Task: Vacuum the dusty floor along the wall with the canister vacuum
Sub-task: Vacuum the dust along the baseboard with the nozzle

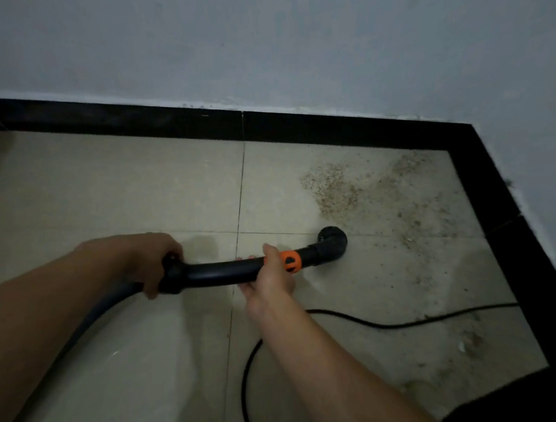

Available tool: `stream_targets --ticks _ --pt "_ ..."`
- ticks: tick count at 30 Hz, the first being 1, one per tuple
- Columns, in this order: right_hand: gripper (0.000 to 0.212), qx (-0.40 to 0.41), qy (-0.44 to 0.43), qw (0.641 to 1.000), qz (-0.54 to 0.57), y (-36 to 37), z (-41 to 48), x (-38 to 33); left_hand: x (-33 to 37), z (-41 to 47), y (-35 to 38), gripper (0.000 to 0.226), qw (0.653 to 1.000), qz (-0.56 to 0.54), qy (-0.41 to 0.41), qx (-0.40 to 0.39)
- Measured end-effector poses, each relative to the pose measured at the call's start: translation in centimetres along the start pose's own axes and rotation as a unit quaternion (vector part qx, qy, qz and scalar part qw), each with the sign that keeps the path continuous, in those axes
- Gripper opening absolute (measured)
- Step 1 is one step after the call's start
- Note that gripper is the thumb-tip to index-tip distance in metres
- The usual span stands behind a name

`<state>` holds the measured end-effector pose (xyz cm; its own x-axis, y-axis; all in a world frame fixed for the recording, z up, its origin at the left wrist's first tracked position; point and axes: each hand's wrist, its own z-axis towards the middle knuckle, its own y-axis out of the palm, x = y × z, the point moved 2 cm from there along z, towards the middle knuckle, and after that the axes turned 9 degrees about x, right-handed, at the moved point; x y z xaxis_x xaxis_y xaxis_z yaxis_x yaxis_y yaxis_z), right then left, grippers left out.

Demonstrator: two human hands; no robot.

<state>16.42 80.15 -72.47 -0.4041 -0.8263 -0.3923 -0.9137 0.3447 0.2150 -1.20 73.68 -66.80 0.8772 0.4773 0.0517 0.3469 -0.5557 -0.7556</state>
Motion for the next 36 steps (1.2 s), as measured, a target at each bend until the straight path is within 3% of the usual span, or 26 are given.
stream_targets --ticks 7,11,18,25,31,36 --pt "0.018 -0.019 -0.039 0.994 -0.096 0.0 1.8 -7.9 6.5 1.0 -1.7 0.048 0.999 0.006 0.049 -0.003" --pt "0.017 -0.058 -0.033 0.986 -0.151 3.1 1.7 -7.1 4.7 -0.2 -2.0 0.045 1.0 -0.004 0.022 -0.008" --pt "0.017 -0.032 -0.056 0.99 -0.129 1.8 3.4 -7.7 5.9 0.2 -2.4 0.049 0.999 -0.023 0.028 0.004" --pt "0.036 -0.089 -0.057 0.965 -0.241 7.0 2.8 -9.3 4.7 0.6 -3.2 0.047 0.996 -0.084 0.001 0.03" --pt "0.023 -0.048 -0.077 0.976 -0.197 4.9 5.0 -9.9 6.2 1.8 -3.0 0.051 0.997 -0.077 0.019 0.016" --pt "0.036 -0.096 -0.069 0.959 -0.259 8.8 4.3 -10.9 5.4 2.7 -3.2 0.042 0.992 -0.121 0.002 0.044"
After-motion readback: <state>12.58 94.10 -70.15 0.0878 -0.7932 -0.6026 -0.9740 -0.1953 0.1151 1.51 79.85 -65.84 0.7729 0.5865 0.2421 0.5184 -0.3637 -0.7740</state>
